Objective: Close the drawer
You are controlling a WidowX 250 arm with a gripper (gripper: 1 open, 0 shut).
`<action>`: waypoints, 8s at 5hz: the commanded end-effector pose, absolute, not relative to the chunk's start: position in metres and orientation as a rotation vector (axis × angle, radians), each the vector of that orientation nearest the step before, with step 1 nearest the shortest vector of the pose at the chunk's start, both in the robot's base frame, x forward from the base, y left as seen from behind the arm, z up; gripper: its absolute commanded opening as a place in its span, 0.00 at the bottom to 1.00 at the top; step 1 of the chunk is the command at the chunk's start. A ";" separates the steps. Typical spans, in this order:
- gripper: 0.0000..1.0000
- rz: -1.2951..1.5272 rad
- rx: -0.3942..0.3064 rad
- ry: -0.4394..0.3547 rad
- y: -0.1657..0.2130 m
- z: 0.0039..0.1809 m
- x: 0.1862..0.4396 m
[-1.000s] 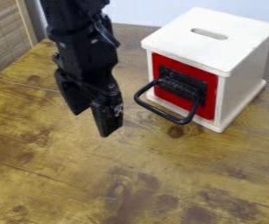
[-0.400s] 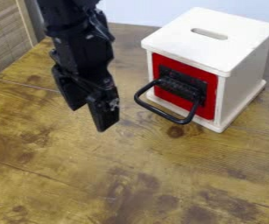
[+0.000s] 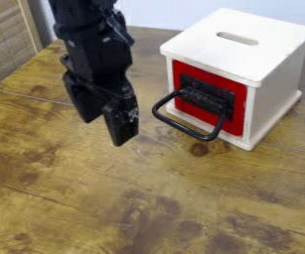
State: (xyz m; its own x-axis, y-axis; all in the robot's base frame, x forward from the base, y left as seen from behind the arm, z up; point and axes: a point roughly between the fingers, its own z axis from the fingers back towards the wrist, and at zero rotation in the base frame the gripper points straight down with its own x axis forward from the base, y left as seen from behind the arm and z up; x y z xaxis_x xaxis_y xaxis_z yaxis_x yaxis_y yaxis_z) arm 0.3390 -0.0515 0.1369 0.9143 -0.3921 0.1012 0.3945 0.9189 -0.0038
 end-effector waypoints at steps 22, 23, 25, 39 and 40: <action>1.00 -0.403 -0.008 -0.175 -0.052 0.161 0.340; 1.00 -0.406 -0.006 -0.183 -0.052 0.164 0.340; 1.00 -0.407 -0.009 -0.199 -0.054 0.169 0.341; 1.00 -0.367 -0.003 -0.170 -0.038 0.159 0.354; 1.00 -0.370 -0.005 -0.174 -0.039 0.160 0.353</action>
State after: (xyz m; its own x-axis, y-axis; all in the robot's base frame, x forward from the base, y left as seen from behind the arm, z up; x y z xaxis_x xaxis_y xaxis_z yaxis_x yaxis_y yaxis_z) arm 0.3487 -0.0419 0.1361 0.9253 -0.3665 0.0978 0.3680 0.9298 0.0027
